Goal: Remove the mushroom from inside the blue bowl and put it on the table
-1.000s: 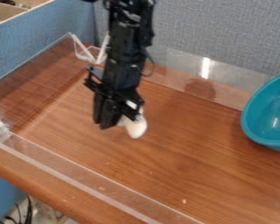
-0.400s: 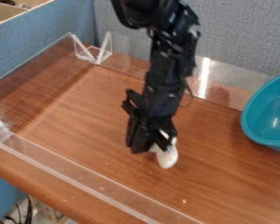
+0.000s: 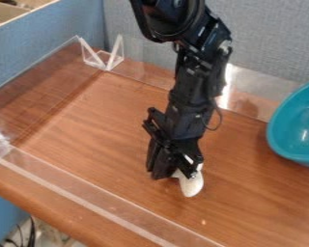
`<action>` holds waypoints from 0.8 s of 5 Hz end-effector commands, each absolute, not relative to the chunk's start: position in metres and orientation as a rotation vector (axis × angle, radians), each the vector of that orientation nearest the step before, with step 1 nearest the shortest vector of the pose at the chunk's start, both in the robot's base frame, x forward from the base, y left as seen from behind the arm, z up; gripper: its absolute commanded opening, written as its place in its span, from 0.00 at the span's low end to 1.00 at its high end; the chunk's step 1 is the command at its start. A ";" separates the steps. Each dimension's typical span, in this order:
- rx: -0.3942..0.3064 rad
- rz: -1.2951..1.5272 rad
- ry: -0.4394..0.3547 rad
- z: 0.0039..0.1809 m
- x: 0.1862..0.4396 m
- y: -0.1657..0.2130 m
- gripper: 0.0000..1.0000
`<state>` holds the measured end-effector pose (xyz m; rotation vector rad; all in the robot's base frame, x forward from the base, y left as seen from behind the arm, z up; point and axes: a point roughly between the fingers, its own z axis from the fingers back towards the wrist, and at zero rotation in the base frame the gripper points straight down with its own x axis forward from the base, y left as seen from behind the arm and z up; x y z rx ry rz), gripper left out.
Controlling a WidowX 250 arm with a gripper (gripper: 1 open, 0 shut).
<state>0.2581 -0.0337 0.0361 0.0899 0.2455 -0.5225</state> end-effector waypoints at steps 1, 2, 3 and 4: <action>0.087 -0.551 0.188 0.050 0.259 -0.039 0.00; 0.082 -0.561 0.179 0.052 0.258 -0.041 0.00; 0.077 -0.569 0.169 0.054 0.257 -0.043 0.00; 0.072 -0.574 0.160 0.057 0.257 -0.044 0.00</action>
